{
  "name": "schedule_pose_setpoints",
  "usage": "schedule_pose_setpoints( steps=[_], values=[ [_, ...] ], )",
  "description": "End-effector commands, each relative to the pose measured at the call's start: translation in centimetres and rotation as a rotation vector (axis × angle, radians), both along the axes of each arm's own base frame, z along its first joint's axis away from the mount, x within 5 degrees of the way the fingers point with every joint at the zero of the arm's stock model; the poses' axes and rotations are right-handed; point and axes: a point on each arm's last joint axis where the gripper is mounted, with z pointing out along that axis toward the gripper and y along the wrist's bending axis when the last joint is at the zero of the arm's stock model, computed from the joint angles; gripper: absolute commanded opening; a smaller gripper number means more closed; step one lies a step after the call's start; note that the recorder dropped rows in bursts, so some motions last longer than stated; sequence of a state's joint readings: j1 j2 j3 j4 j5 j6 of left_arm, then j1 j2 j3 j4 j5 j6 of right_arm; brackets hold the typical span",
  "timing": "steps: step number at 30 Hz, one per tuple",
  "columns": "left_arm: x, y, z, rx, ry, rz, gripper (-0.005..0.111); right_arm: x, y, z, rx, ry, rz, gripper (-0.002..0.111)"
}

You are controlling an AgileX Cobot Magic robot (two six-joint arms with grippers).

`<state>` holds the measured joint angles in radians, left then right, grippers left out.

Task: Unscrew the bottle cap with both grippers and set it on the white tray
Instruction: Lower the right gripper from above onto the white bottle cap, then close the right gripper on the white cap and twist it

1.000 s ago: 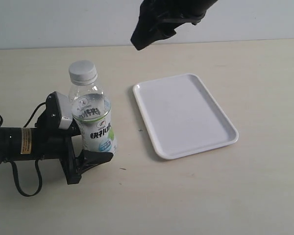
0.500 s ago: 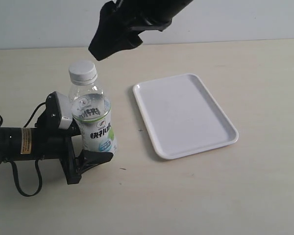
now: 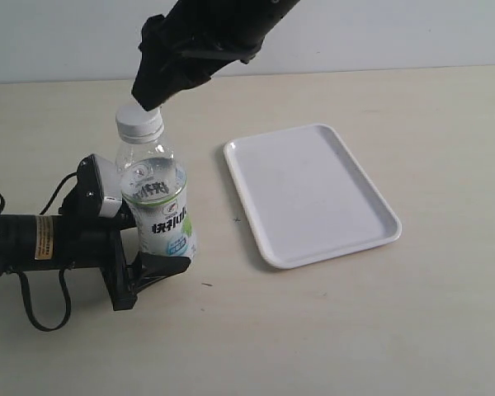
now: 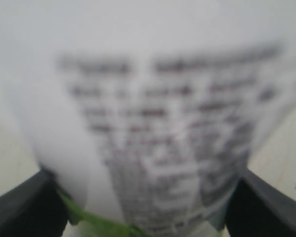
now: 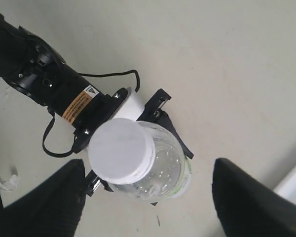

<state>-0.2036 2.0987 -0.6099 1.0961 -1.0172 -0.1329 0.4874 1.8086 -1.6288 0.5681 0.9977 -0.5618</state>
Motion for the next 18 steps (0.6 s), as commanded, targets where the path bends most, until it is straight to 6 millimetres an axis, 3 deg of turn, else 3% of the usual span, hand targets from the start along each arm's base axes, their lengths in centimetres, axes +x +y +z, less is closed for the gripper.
schedule_pose_setpoints(
  steps=[1,8,18],
  values=[
    [0.1,-0.2,0.4,-0.013,-0.012,-0.005,0.0,0.7,0.7,0.7,0.001,-0.013,-0.021,0.069],
    [0.1,-0.2,0.4,-0.013,-0.012,-0.005,0.0,0.1,2.5,1.8,-0.094,-0.016,0.029,0.069],
    [0.1,-0.2,0.4,-0.012,-0.012,-0.009,0.0,0.4,4.2,-0.3,-0.176,0.01,0.03,0.069]
  ],
)
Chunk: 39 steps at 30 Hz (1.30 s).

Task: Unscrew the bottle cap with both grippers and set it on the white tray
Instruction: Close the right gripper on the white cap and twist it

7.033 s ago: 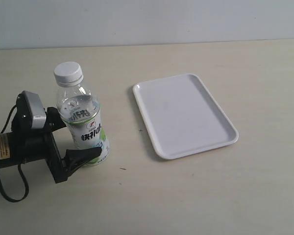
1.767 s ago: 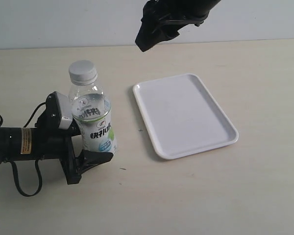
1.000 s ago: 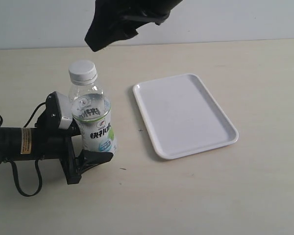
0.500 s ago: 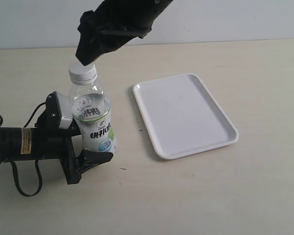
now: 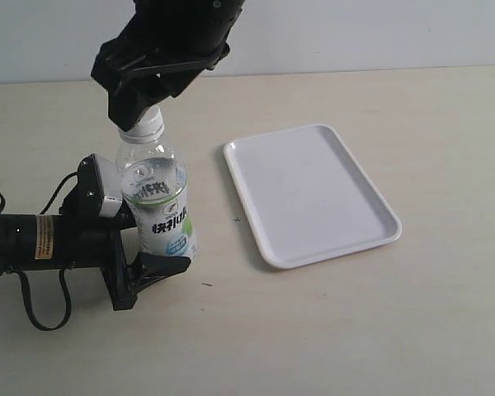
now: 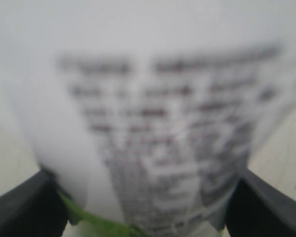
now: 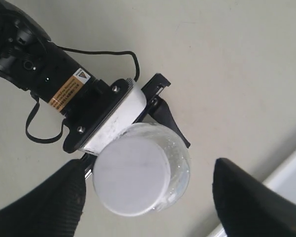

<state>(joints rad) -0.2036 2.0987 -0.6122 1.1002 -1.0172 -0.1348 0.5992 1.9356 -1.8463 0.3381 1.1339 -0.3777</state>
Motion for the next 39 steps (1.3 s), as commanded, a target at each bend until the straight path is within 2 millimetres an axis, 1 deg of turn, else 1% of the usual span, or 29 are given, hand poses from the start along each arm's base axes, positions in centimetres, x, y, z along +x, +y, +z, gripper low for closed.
schedule_pose_setpoints(
  steps=[1,7,12,16,19,23,28,36,39],
  values=[
    [0.08,-0.14,0.36,-0.012,-0.011,-0.005,0.0,0.18,0.29,-0.21,-0.002,-0.005,-0.003,0.069],
    [0.08,-0.14,0.36,-0.012,-0.011,-0.005,0.0,0.36,0.33,-0.61,-0.014,-0.003,-0.002,0.067],
    [0.06,-0.14,0.36,-0.012,-0.012,-0.007,0.0,0.34,0.3,-0.63,-0.019,-0.004,0.005,0.06],
    [0.06,-0.14,0.36,-0.012,-0.012,-0.007,0.0,0.32,0.29,-0.63,-0.02,-0.002,0.006,0.043],
    [0.05,-0.14,0.36,-0.011,-0.012,-0.009,0.0,0.32,0.29,-0.63,-0.024,-0.013,0.025,0.027],
    [0.01,-0.15,0.35,-0.01,-0.012,-0.014,0.0,0.34,0.3,-0.63,-0.042,-0.067,0.118,0.0],
    [-0.01,-0.16,0.35,-0.01,-0.012,-0.016,0.0,0.31,0.29,-0.64,-0.083,-0.17,0.31,0.0],
    [-0.01,-0.16,0.35,-0.01,-0.012,-0.016,0.0,0.15,0.21,-0.71,-0.164,-0.36,0.697,0.0],
    [-0.01,-0.16,0.35,-0.01,-0.012,-0.016,0.0,0.15,0.21,-0.71,-0.176,-0.396,0.763,0.0]
  ],
)
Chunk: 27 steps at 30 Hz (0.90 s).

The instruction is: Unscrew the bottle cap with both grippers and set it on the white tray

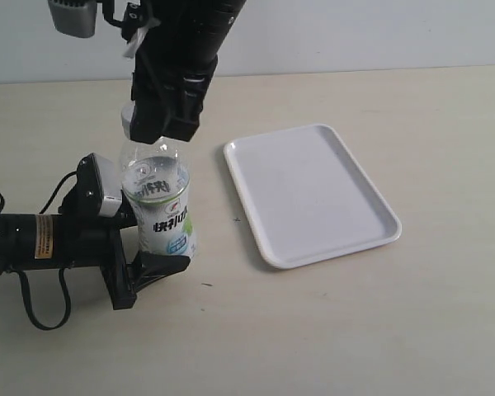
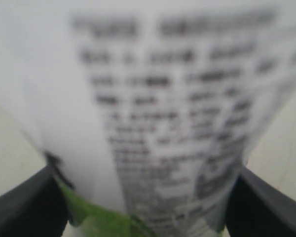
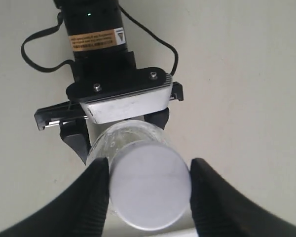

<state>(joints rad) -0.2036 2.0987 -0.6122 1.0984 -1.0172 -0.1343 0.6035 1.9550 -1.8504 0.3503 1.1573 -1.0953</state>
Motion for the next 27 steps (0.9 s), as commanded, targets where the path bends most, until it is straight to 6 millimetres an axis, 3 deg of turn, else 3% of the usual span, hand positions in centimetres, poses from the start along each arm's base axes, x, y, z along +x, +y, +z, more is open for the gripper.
schedule_pose_setpoints(
  steps=[1,5,8,16,27],
  values=[
    [-0.02,-0.16,0.35,-0.01,-0.011,-0.018,0.0,0.17,-0.18,0.03,-0.049,-0.1,0.146,0.0],
    [-0.02,-0.16,0.35,-0.01,-0.011,-0.018,0.0,0.19,-0.23,0.01,-0.059,-0.115,0.171,0.001],
    [-0.02,-0.16,0.35,-0.01,-0.011,-0.018,0.0,0.2,-0.21,0.03,-0.05,-0.096,0.132,0.011],
    [-0.05,-0.17,0.34,-0.009,-0.012,-0.022,0.0,0.36,-0.13,0.1,-0.041,-0.116,0.13,0.059],
    [-0.05,-0.17,0.34,-0.009,-0.012,-0.022,0.0,0.2,-0.24,0.6,-0.022,-0.092,0.064,0.062]
  ],
)
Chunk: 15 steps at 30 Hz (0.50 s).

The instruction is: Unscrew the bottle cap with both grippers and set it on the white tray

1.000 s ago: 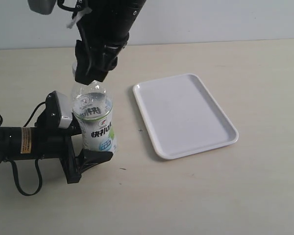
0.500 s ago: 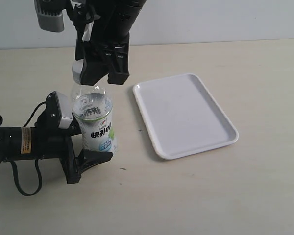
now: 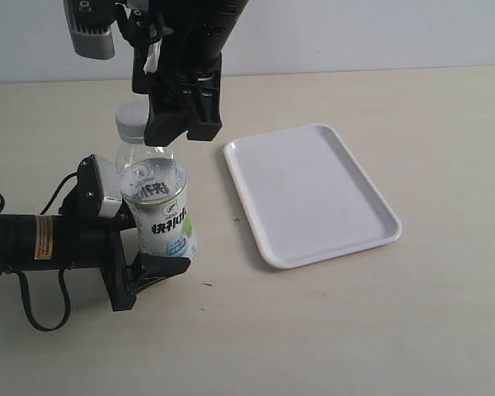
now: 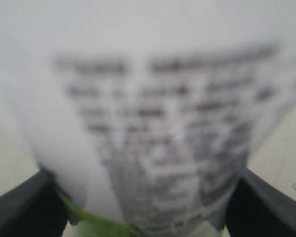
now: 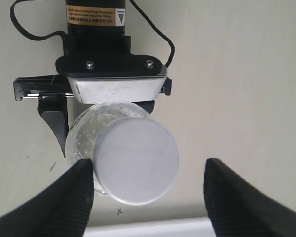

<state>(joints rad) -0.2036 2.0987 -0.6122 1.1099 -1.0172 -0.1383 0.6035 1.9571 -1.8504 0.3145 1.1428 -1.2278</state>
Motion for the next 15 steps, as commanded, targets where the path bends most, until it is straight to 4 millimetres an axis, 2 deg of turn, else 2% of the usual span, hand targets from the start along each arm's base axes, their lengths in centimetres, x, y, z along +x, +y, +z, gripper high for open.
schedule_pose_setpoints(
  steps=[1,6,12,15],
  values=[
    [0.0,-0.1,0.4,-0.01,-0.014,-0.012,0.0,-0.3,-0.2,1.2,0.032,0.009,-0.07,0.062],
    [0.0,-0.1,0.4,-0.01,-0.014,-0.012,0.0,-1.3,-0.8,2.3,0.039,0.075,-0.146,0.062],
    [0.0,-0.1,0.4,-0.01,-0.014,-0.012,0.0,-1.4,-1.0,3.0,0.138,0.254,-0.539,0.062],
    [0.0,-0.1,0.4,-0.01,-0.014,-0.012,0.0,-0.7,-0.8,3.8,0.242,0.296,-0.734,0.069]
  ],
)
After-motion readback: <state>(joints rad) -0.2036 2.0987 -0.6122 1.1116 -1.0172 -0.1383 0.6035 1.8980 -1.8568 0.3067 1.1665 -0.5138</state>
